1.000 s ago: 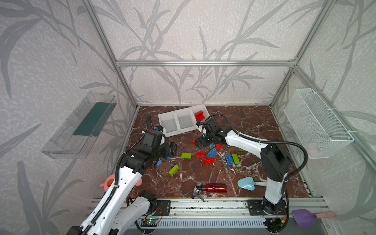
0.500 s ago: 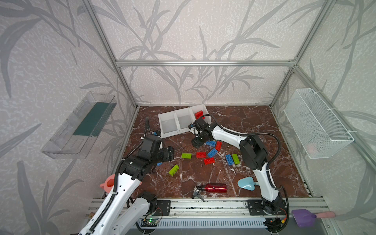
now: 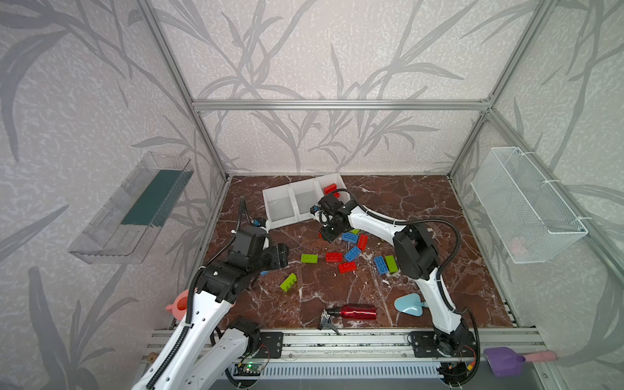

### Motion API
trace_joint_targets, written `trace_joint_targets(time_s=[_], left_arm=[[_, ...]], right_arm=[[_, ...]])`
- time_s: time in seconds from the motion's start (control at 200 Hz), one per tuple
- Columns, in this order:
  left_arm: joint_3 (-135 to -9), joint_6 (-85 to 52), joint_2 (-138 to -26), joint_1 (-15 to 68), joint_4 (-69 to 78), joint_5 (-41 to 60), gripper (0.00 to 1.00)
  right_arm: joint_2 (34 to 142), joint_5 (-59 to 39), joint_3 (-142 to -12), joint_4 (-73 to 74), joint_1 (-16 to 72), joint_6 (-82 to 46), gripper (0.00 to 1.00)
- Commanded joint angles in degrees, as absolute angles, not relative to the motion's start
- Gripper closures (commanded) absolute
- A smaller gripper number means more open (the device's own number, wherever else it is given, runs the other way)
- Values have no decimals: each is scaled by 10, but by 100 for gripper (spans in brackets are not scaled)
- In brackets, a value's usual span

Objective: Sort the legos into containers by color
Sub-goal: 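Carry the red 2x2 brick to the bin compartment and release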

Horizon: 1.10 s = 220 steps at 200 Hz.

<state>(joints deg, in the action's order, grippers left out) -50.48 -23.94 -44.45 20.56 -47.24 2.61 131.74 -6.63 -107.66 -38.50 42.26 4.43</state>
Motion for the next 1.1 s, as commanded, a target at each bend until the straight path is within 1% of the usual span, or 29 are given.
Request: trace_joint_targets(time_s=[0.0,0.075,0.23,0.495,0.68,0.84,0.865,0.91,1.01,1.095], left_arm=[[-499,-228,-439,205,-472,23,22],[-500,-225,-443,205,-472,25,22],[-499,-221,-449,205,-469,27,22],[-499,-216,-455,205,-454,20,22],[-501,-215,-450,205,-463,-4,20],[-501,-233,-445,204,-469,-35,17],[-502,-244,-443,205,-473,-47,16],[-501,-250,-440,205,-476,-67,12],[-496,-253,-426,205,-474,-81,4],[-491,-257,-417,204,-470,-85,3]], right_arm=[[1315,-80,-1094,-413,422,44,78],[1308,-83,-1094,-416,422,41,83],[1278,-96,-1090,-423,419,35,86],[1218,-140,-1107,-445,382,9,87],[1200,-189,-1118,-404,337,-30,87],[1238,-202,-1186,-409,301,-49,87],[1246,-203,-1202,-413,296,-50,87],[1265,-204,-1231,-423,290,-55,87],[1320,-197,-1324,-454,282,-57,86],[1376,-189,-1419,-492,280,-60,85]])
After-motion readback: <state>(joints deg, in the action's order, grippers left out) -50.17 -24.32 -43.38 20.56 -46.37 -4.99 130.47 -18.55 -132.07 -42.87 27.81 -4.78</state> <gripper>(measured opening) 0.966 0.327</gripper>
